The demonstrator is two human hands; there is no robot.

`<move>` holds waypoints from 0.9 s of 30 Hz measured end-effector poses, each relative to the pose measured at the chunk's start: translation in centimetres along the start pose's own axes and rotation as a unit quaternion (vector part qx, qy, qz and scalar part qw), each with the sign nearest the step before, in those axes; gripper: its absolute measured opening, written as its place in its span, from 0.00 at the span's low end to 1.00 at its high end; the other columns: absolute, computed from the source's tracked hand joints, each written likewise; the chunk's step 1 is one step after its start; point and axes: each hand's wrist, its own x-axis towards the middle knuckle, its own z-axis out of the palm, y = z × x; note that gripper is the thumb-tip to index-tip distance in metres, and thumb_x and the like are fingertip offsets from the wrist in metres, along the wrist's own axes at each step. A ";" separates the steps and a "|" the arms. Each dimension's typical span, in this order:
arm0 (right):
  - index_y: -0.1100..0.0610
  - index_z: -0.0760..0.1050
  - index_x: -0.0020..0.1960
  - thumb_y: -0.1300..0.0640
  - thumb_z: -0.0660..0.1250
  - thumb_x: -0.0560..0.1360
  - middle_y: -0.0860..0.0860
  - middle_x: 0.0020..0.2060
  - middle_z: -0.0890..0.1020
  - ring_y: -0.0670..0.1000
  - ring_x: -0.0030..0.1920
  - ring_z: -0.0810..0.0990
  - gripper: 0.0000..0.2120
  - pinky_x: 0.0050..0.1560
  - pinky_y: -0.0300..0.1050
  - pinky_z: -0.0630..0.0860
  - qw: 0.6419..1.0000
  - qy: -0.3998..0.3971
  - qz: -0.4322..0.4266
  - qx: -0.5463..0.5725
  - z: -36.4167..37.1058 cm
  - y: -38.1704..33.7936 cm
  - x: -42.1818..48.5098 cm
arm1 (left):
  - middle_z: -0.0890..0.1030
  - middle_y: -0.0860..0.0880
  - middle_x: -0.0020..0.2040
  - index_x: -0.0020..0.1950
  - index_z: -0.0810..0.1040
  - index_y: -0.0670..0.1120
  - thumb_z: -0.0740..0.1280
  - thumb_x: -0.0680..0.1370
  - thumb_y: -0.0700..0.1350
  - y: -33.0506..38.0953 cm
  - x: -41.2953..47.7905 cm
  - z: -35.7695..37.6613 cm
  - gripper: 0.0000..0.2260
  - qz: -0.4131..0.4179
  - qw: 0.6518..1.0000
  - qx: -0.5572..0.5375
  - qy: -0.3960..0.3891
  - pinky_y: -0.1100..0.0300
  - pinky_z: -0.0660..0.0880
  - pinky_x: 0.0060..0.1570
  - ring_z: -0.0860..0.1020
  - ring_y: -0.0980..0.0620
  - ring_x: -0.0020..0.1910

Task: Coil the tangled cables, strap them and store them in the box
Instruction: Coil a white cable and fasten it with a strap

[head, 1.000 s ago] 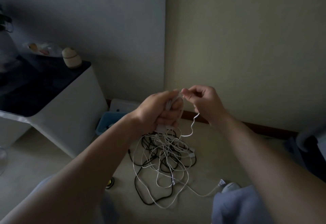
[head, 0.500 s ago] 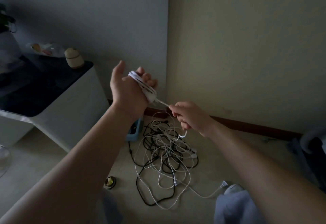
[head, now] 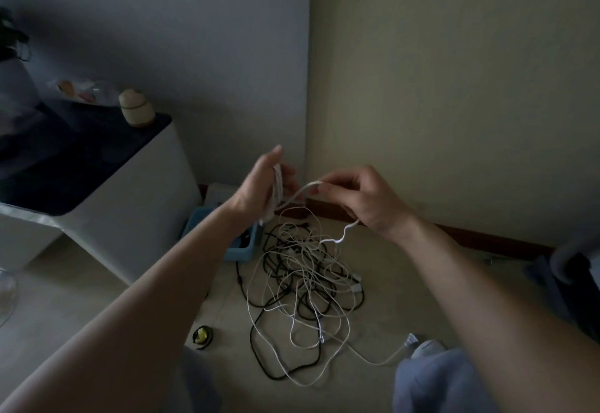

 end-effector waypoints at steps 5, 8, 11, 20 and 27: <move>0.52 0.85 0.40 0.58 0.75 0.75 0.53 0.32 0.82 0.45 0.35 0.76 0.05 0.38 0.40 0.73 0.993 0.103 -0.007 -0.056 -0.8 -0.3 0.2 | 0.77 0.39 0.30 0.46 0.74 0.36 0.48 0.73 0.70 0.0 -1.8 3.5 0.37 -0.112 0.970 0.022 -0.213 0.57 0.72 0.34 0.75 0.44 0.27; 0.52 0.83 0.40 0.55 0.77 0.73 0.44 0.29 0.79 0.41 0.31 0.73 0.04 0.34 0.36 0.70 0.989 0.129 0.013 -0.072 -1.8 0.6 0.1 | 0.66 0.48 0.23 0.41 0.70 0.42 0.53 0.79 0.67 0.1 -2.5 4.8 0.29 -0.129 0.962 -0.050 -0.235 0.55 0.67 0.34 0.64 0.52 0.20; 0.53 0.79 0.41 0.54 0.75 0.75 0.42 0.26 0.75 0.42 0.28 0.71 0.07 0.34 0.42 0.71 0.992 0.093 0.078 -0.046 -2.3 1.9 -0.2 | 0.61 0.51 0.22 0.37 0.67 0.46 0.52 0.82 0.58 0.9 -2.9 5.2 0.21 -0.128 0.953 -0.137 -0.239 0.56 0.70 0.35 0.60 0.55 0.18; 0.52 0.72 0.34 0.39 0.57 0.80 0.46 0.22 0.68 0.50 0.29 0.77 0.23 0.44 0.39 0.74 0.981 -0.076 0.180 -0.012 0.4 4.5 -0.9 | 0.56 0.56 0.23 0.34 0.69 0.50 0.50 0.84 0.57 4.1 -2.2 1.1 0.22 -0.034 0.861 -0.467 -0.196 0.67 0.73 0.37 0.54 0.58 0.19; 0.56 0.71 0.41 0.51 0.65 0.81 0.45 0.25 0.69 0.44 0.25 0.66 0.12 0.31 0.42 0.68 0.978 -0.007 0.207 -0.015 0.3 5.7 -0.9 | 0.65 0.53 0.25 0.35 0.70 0.47 0.53 0.83 0.58 4.1 -1.5 -2.8 0.22 0.040 0.886 -0.461 0.009 0.61 0.73 0.41 0.64 0.56 0.22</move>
